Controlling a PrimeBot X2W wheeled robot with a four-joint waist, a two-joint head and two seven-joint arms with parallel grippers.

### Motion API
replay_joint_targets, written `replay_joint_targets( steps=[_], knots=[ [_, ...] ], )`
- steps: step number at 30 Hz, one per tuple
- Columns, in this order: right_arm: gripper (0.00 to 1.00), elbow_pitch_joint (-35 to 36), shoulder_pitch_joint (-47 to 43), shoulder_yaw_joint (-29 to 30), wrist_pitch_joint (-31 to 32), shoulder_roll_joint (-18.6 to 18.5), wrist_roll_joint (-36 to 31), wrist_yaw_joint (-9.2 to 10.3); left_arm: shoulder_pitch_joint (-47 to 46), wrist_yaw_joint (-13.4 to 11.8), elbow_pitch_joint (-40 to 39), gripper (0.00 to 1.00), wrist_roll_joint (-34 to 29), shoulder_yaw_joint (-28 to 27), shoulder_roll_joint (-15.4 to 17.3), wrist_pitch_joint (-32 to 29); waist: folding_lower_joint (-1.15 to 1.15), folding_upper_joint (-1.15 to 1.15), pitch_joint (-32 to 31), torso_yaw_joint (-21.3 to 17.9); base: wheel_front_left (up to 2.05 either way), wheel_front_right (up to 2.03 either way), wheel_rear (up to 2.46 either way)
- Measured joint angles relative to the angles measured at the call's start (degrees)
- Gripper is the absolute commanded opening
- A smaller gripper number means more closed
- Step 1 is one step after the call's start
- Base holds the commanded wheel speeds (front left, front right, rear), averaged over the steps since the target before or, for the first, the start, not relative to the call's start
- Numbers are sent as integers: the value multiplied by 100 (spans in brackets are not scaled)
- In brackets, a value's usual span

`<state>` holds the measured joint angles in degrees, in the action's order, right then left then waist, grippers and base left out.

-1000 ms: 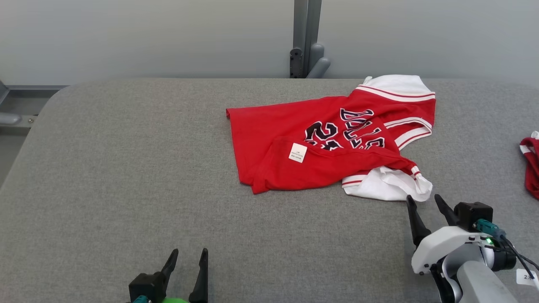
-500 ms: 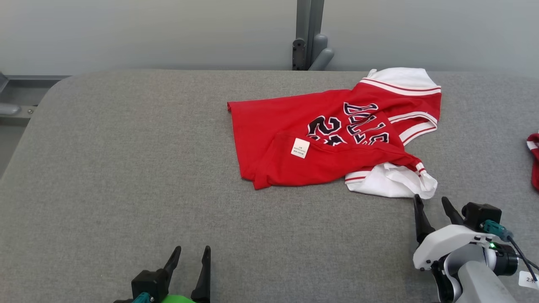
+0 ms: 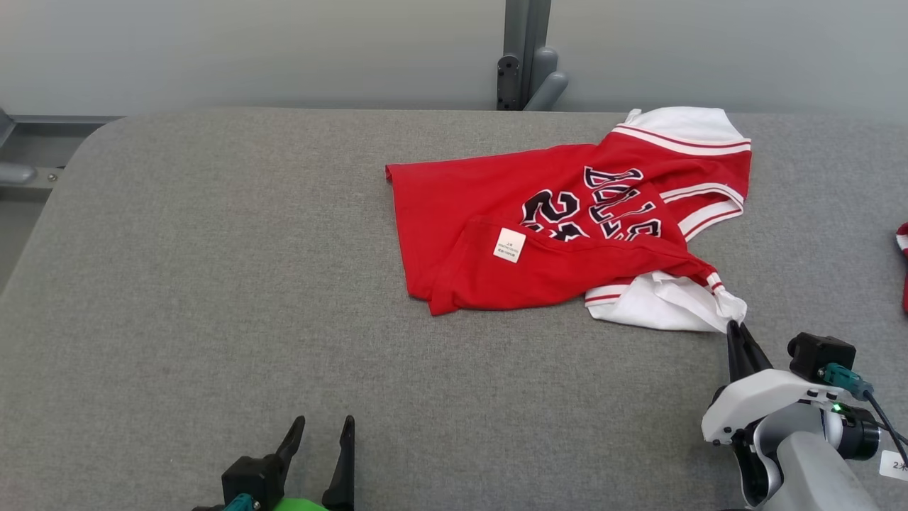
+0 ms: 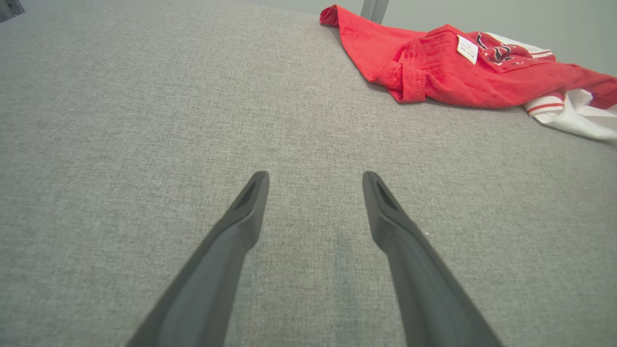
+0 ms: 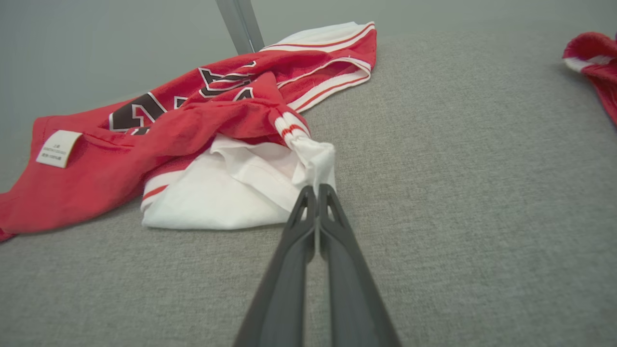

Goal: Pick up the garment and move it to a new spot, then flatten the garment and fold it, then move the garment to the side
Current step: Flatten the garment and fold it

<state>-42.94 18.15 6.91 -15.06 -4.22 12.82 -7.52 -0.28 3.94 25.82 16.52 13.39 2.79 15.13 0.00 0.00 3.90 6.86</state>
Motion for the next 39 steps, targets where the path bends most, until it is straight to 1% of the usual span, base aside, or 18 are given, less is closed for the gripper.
replay_joint_targets(
  steps=[1, 5, 7, 9, 10, 11, 12, 13, 18, 20, 21, 22, 23, 25, 27, 29, 33, 39],
  knots=[
    [0, -21, 13, 12, 1, 5, -22, 0, -4, 0, 3, 100, 1, 8, 0, 0, 0, 0, 7, -1, 0, 0, 0],
    [0, -126, 101, 67, 0, -9, -67, -1, -9, 0, 30, 100, 4, 36, 0, 0, 0, 0, 13, -6, 0, 0, 0],
    [0, -67, 115, 136, 0, -90, -90, 0, -8, 0, 43, 100, 22, 36, 0, 0, 0, 0, -9, -12, 0, 0, 0],
    [0, 81, 131, 249, 0, -271, -103, 0, -1, -8, 51, 100, 49, 29, 0, 0, 0, 0, -50, -23, 0, 0, 0],
    [0, 222, 182, 298, 1, -510, -212, 0, 20, -15, 55, 100, 58, 22, 0, 0, 0, 0, -100, -41, 0, 0, 0],
    [0, 276, 227, 280, 0, -631, -261, 0, 36, -18, 59, 100, 62, 19, 0, 0, 0, 0, -128, -52, 0, 0, 0],
    [0, 417, 354, 226, 0, -832, -315, 0, 83, -23, 67, 100, 109, 16, 0, 0, 0, 0, -182, -82, 0, 0, 0],
    [0, 500, 417, 135, 0, -939, -388, -1, 88, -23, 70, 100, 115, 23, 0, 0, 0, 0, -209, -96, 0, 0, 0],
    [0, 899, 790, -443, 7, -1362, -703, -1, 99, -40, 105, 100, 192, 110, 0, 0, 0, 0, -326, -171, 0, 0, 0],
    [0, 1031, 909, -804, 47, -1521, -813, -1, 118, -41, 144, 100, 213, 134, -1, 0, 0, 0, -363, -194, 0, 0, 0],
    [45, 1076, 963, -948, 86, -1547, -829, 0, 139, -41, 171, 100, 227, 133, -1, 0, 0, 0, -376, -207, 0, 0, 0],
    [98, 1100, 999, -1160, 143, -1559, -822, 0, 171, -42, 202, 100, 247, 135, 0, 0, 0, 0, -386, -221, 0, 0, 0],
    [100, 1110, 1007, -1483, 242, -1534, -704, 5, 208, -45, 233, 100, 259, 136, 0, 0, 0, 0, -397, -232, 0, 0, 0],
    [100, 1155, 925, -2054, 305, -1405, -341, -2, 232, -51, 275, 100, 269, 134, -1, 0, 0, 0, -414, -254, 0, 0, 0],
    [100, 1156, 752, -2415, 345, -1358, 75, -3, 238, -52, 300, 100, 272, 127, 1, 0, 0, 0, -431, -269, 0, 0, 0],
    [100, 1109, 498, -2594, 336, -1377, 398, -1, 242, -52, 323, 100, 293, 130, 0, 0, 0, 0, -455, -280, 0, 0, 0],
    [100, 931, 61, -2681, 225, -1368, 792, -1, 277, -68, 327, 100, 282, 96, 0, 0, 0, 0, -529, -318, 0, 0, 0],
    [100, 689, -270, -2561, 75, -1213, 1025, -1, 346, -92, 293, 100, 172, -51, 0, 0, 0, 0, -703, -485, 0, 0, 0]
  ],
)
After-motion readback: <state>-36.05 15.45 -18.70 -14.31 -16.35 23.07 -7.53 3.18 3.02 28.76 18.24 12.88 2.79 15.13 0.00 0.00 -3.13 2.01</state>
